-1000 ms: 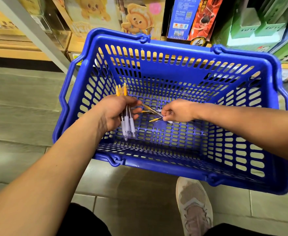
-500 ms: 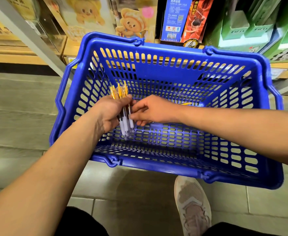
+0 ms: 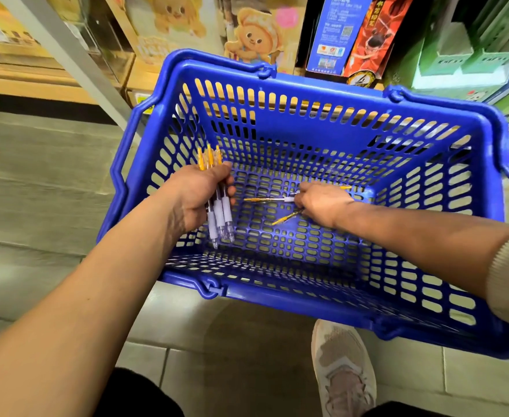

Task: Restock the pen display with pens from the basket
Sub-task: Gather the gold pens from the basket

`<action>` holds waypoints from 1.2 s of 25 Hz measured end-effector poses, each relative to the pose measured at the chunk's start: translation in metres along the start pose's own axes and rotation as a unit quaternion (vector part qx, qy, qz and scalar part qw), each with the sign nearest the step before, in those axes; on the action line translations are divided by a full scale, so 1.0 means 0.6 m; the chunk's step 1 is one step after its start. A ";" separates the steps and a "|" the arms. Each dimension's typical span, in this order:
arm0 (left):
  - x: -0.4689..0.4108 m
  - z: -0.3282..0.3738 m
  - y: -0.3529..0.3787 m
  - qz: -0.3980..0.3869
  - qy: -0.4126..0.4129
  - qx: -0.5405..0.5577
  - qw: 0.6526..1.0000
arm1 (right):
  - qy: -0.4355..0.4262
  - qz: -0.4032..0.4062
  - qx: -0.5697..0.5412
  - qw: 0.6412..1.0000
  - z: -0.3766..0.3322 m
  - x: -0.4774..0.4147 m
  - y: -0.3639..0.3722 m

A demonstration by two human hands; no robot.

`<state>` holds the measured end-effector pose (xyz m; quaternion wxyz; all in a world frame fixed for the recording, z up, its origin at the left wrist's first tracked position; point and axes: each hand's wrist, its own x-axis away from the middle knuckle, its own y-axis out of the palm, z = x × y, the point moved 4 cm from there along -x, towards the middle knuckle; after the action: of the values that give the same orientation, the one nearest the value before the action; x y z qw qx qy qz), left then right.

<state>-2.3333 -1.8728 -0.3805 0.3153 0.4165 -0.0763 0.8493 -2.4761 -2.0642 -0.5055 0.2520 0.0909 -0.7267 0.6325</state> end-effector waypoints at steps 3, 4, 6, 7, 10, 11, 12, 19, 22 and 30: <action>-0.006 -0.002 -0.003 -0.002 -0.001 -0.004 1.000 | -0.018 -0.005 -0.032 0.999 -0.003 -0.007 -0.006; -0.007 -0.003 -0.004 -0.001 -0.002 -0.004 1.000 | -0.023 0.000 -0.046 0.999 -0.009 -0.011 -0.010; -0.011 -0.004 -0.004 0.003 -0.004 -0.005 1.000 | -0.032 0.016 -0.057 0.998 -0.029 -0.023 -0.015; -0.013 -0.005 -0.003 0.003 -0.004 -0.007 1.000 | -0.029 0.021 -0.051 0.998 -0.039 -0.030 -0.013; -0.015 -0.005 -0.002 -0.007 -0.009 0.001 1.000 | 0.010 0.020 -0.031 0.999 -0.066 -0.050 -0.005; -0.014 -0.005 -0.002 -0.013 -0.012 0.008 1.000 | 0.012 0.020 -0.021 1.000 -0.074 -0.055 -0.004; -0.013 -0.005 -0.003 -0.018 -0.015 0.017 1.000 | 0.009 0.016 -0.009 1.000 -0.080 -0.058 -0.004; -0.014 -0.004 -0.004 0.004 -0.023 0.042 0.999 | 0.008 -0.062 -0.031 0.998 -0.084 -0.035 -0.014; -0.010 -0.003 0.000 0.023 -0.011 0.038 0.999 | 0.046 -0.021 -0.221 0.974 -0.085 -0.025 -0.070; -0.004 0.005 0.003 -0.001 -0.003 0.081 0.997 | 0.015 0.045 -0.527 0.848 -0.162 0.011 -0.196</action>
<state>-2.3316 -1.8765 -0.3802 0.2810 0.4432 -0.0074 0.8512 -2.4043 -1.9906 -0.3923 0.2442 -0.0986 -0.9502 0.1663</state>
